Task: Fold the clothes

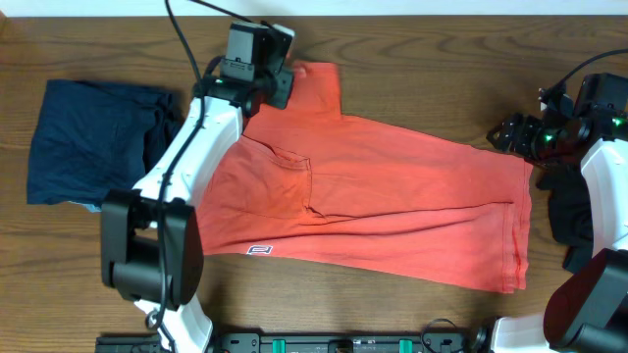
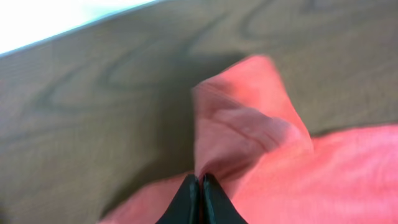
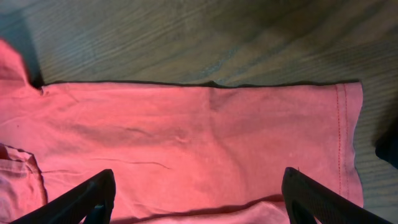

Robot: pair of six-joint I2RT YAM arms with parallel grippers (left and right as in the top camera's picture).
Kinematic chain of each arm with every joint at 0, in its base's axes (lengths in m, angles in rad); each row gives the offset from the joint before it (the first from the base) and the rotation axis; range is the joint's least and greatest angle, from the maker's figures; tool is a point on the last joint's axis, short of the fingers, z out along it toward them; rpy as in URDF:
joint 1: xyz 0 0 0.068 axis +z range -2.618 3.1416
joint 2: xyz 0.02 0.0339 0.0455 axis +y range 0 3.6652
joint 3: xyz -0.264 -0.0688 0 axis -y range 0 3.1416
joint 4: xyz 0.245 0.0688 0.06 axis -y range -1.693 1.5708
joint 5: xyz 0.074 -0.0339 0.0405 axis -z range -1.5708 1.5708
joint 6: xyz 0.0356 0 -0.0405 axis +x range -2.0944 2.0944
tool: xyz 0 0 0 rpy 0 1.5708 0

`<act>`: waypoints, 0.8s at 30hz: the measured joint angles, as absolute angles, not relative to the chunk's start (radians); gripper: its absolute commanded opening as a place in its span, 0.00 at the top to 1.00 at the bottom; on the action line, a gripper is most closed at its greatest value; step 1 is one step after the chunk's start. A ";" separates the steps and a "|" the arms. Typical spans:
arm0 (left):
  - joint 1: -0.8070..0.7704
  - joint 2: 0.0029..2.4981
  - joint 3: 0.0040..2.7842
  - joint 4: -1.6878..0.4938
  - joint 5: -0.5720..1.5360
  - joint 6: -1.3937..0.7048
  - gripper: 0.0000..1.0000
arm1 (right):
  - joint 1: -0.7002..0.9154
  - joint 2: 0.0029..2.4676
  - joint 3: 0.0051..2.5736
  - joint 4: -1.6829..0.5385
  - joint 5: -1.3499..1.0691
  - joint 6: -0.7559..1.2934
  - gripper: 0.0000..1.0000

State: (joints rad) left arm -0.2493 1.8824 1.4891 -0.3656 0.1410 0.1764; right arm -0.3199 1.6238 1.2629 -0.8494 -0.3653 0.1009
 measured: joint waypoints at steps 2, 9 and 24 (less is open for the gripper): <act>-0.245 1.869 1.491 -0.450 0.126 0.176 0.94 | -0.320 1.624 1.263 -0.852 -0.365 0.101 0.16; -0.243 1.868 1.491 -0.615 0.101 0.176 0.94 | -0.320 1.624 1.262 -0.851 -0.365 0.101 0.16; -0.243 1.862 1.491 -0.643 0.072 0.176 0.94 | -0.322 1.827 1.262 -0.630 -0.178 0.101 0.21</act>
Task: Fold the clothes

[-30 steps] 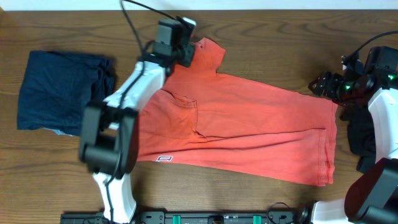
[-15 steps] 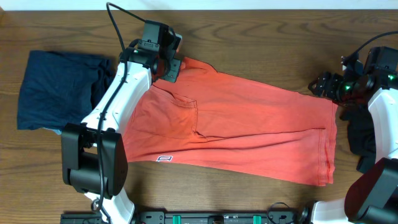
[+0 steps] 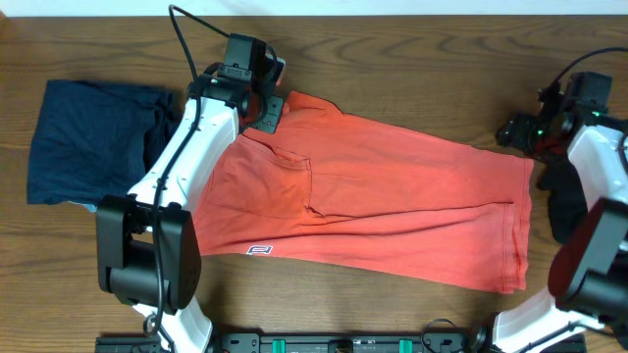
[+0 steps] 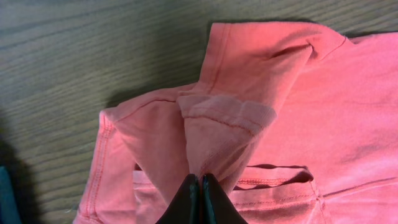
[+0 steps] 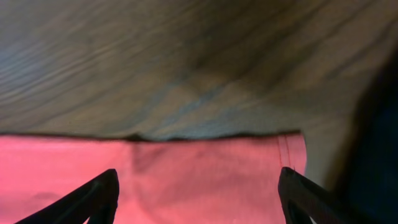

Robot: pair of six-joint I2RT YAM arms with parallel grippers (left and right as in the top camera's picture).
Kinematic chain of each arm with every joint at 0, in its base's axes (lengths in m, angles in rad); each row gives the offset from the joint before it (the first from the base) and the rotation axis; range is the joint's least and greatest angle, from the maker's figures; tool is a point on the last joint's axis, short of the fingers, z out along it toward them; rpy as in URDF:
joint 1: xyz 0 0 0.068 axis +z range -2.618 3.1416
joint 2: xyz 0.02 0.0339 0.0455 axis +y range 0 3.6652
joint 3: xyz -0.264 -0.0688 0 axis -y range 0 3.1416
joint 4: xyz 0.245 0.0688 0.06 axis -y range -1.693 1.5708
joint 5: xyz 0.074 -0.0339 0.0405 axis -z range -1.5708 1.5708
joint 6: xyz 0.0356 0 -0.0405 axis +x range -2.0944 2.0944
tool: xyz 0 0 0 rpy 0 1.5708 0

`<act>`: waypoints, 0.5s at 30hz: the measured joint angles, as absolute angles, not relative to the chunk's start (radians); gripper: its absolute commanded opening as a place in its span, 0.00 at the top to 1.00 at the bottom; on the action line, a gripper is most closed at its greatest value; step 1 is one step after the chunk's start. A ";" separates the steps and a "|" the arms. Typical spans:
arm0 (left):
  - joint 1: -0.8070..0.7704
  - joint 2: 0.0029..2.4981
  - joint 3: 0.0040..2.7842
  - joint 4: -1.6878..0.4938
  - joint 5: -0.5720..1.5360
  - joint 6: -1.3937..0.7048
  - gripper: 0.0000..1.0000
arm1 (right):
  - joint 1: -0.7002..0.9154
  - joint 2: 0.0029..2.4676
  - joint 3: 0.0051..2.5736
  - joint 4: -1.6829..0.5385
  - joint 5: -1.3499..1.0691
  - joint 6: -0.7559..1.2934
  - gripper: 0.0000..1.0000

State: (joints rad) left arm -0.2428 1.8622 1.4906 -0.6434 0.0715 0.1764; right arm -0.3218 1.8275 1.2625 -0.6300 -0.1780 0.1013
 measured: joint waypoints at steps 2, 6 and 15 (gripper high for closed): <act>-0.243 1.853 1.491 -0.644 0.071 0.176 0.94 | -0.323 1.865 1.262 -0.604 -0.174 0.101 0.22; -0.243 1.825 1.491 -0.643 0.071 0.176 0.94 | -0.323 1.924 1.262 -0.585 -0.149 0.102 0.23; -0.242 1.808 1.491 -0.643 0.071 0.176 0.94 | -0.328 1.972 1.262 -0.562 0.008 0.102 0.27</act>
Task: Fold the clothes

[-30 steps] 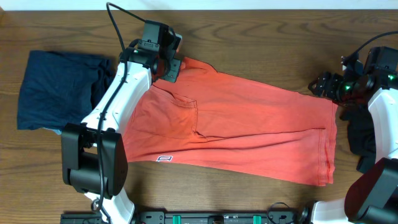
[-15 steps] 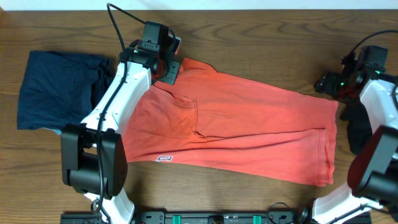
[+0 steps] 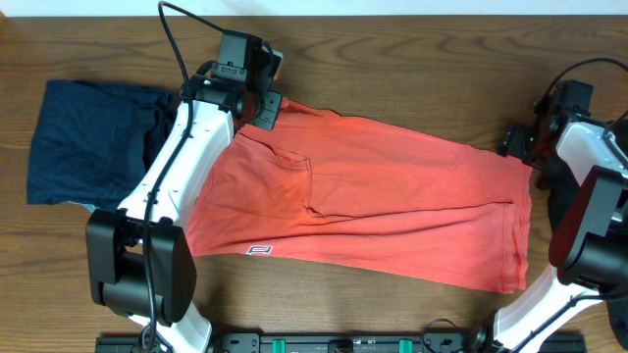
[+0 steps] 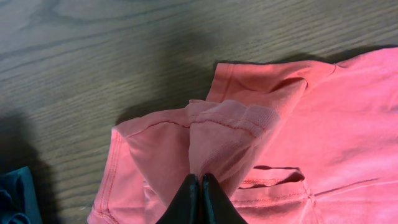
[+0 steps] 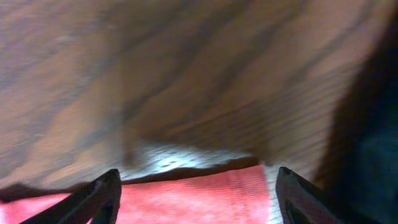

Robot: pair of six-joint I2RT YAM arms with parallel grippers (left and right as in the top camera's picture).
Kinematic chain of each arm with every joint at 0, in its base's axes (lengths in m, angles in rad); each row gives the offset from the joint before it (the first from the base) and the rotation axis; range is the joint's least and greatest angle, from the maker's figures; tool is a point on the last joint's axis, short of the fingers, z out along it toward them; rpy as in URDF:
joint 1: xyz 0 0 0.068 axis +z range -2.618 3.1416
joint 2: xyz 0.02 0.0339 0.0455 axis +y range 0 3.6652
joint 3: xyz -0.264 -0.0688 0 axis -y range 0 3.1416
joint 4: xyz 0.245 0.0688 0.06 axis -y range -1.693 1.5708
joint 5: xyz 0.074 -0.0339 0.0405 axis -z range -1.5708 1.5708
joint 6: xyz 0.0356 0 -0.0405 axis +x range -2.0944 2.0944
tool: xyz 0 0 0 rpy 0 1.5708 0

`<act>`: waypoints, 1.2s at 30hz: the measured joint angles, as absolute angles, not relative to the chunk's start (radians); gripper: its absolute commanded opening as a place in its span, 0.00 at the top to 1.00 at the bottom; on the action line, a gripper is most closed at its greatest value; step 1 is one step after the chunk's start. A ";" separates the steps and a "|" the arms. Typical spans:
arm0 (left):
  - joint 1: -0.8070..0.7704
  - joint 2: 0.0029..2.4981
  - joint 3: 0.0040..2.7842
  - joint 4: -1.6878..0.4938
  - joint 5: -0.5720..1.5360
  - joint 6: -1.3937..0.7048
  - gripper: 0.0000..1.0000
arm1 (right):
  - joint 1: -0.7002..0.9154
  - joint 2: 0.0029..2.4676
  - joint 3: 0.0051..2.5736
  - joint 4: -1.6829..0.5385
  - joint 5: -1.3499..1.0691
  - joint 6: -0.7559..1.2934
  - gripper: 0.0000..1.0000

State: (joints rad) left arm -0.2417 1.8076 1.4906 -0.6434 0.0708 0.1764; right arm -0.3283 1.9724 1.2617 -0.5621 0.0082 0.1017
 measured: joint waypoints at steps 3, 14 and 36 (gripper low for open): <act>-0.241 1.806 1.491 -0.643 0.071 0.176 0.94 | -0.336 1.976 1.262 -0.579 0.022 0.101 0.28; -0.239 1.805 1.491 -0.643 0.071 0.176 0.94 | -0.345 1.987 1.262 -0.611 -0.033 0.085 0.79; -0.194 1.514 1.491 -0.963 0.045 0.104 0.94 | -0.430 1.731 1.262 -0.785 -0.257 0.126 0.99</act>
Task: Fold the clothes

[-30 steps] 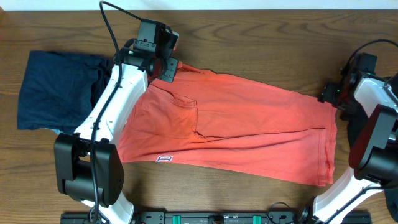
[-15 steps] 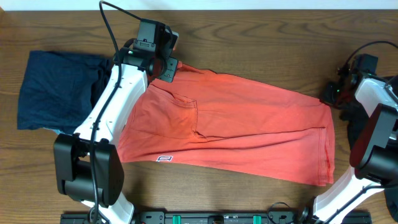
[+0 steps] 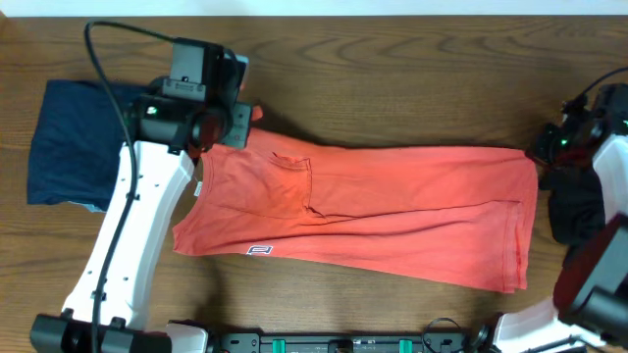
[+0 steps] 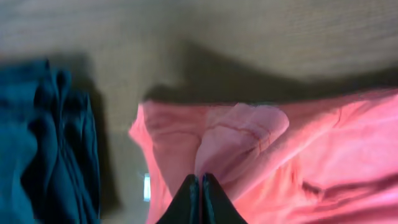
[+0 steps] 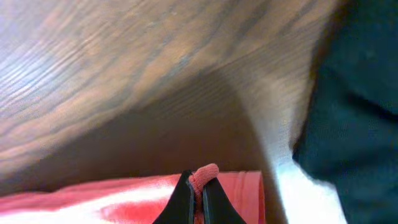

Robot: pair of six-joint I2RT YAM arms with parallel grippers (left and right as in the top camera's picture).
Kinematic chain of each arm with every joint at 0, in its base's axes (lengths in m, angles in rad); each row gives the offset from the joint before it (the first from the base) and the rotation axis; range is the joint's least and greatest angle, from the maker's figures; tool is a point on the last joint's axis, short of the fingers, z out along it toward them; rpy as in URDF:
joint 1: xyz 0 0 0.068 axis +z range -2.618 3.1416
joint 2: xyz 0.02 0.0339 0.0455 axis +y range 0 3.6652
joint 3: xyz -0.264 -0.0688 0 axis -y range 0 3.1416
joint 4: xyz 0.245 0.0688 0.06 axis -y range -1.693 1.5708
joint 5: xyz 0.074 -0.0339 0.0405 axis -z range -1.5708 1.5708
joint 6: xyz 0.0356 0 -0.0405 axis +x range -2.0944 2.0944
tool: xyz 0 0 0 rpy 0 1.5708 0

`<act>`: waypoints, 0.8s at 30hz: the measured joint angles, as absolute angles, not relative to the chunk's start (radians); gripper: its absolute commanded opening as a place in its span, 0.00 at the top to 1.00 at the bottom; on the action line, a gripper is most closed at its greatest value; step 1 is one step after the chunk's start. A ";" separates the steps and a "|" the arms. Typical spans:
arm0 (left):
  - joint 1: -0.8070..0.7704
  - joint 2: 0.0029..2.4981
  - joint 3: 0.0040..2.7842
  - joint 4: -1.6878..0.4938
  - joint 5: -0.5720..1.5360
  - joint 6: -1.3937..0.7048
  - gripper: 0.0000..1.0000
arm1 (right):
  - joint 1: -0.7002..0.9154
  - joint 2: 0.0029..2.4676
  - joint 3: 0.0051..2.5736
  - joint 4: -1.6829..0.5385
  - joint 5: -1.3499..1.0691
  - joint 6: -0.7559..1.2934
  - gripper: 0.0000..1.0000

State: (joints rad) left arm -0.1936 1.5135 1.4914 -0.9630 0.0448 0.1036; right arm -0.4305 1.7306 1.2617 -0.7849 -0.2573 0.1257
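Note:
The coral shirt [image 3: 392, 206] lies flat across the table, its far edge drawn into a straight line between both grippers. My left gripper [image 3: 238, 116] is shut on a bunched fold at the shirt's far left corner; in the left wrist view the left gripper [image 4: 201, 178] pinches the coral cloth [image 4: 242, 134]. At the far right corner my right gripper [image 3: 543, 154] is shut on the hem. In the right wrist view a roll of hem [image 5: 205, 172] pokes up between the closed fingers of the right gripper [image 5: 198, 179].
A folded navy garment [image 3: 83, 142] lies at the left edge, close beside the left gripper and also seen as navy cloth [image 4: 43, 143]. A dark garment [image 3: 574, 211] sits at the right edge, showing as dark cloth [image 5: 354, 106]. Bare wood runs along the far side.
My right gripper, open over the far right corner before, is now shut on the hem. The left gripper has moved left toward the navy garment with the cloth, and the far edge is now straight.
At first my left gripper held the far left sleeve raised at the back while the right hung open over the hem. Then the left held it lower over the shoulder and the right sat at the far right corner. Now both grip corners and the shirt is stretched.

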 measured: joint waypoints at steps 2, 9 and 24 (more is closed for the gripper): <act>-0.184 1.518 1.491 -1.019 0.045 0.099 0.94 | -0.430 1.699 1.262 -0.823 -0.262 0.128 0.97; -0.165 1.522 1.491 -1.233 0.045 0.040 0.94 | -0.431 1.651 1.262 -1.014 -0.203 0.137 0.95; -0.165 1.522 1.387 -1.390 0.045 0.018 0.94 | -0.430 1.651 1.261 -1.185 -0.012 0.162 0.97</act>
State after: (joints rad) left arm -0.1654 1.5223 1.3872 -1.3903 0.0452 0.0181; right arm -0.4305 1.6508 1.2610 -1.1851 -0.0116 0.1619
